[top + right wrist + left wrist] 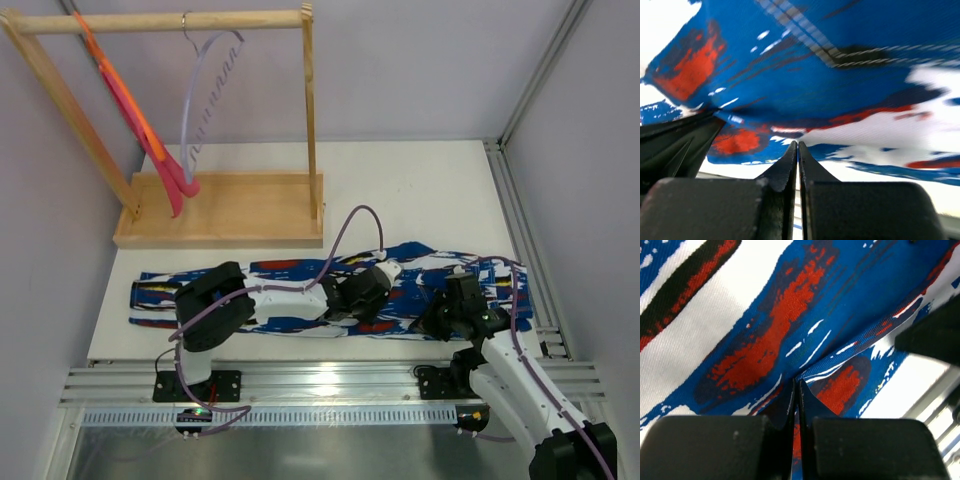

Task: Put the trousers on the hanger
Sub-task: Fold the trousers

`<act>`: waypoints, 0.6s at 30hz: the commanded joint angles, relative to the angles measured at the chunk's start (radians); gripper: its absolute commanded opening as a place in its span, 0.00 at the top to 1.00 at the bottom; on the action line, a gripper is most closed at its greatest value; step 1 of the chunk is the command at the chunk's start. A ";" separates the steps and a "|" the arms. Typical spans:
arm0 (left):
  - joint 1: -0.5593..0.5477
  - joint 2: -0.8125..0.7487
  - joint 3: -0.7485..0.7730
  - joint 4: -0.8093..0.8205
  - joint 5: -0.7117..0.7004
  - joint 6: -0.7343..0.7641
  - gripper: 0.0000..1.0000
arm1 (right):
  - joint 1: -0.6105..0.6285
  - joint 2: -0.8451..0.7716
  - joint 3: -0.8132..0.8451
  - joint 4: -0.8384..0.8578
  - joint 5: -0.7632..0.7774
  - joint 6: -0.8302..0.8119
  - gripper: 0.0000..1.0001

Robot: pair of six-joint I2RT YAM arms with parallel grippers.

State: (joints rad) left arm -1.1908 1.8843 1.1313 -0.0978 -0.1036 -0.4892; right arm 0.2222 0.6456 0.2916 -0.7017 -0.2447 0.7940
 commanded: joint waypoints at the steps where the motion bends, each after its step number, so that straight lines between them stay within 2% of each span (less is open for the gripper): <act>1: 0.033 0.048 0.064 0.052 -0.001 -0.020 0.99 | 0.019 0.028 0.015 0.119 -0.025 -0.002 0.96; 9: 0.117 0.082 0.114 0.056 0.053 -0.035 1.00 | 0.022 0.154 0.086 0.137 0.062 -0.055 0.96; 15: 0.125 0.069 0.116 0.078 0.129 -0.029 0.99 | 0.022 0.135 -0.006 0.339 0.119 0.033 0.96; 18: 0.125 0.015 0.097 0.063 0.119 -0.023 1.00 | 0.020 0.176 -0.019 0.351 0.172 0.042 0.96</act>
State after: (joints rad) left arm -1.0710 1.9629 1.2217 -0.0746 0.0063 -0.5198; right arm 0.2363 0.7952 0.2852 -0.4423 -0.1558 0.8055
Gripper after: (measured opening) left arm 0.005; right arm 0.039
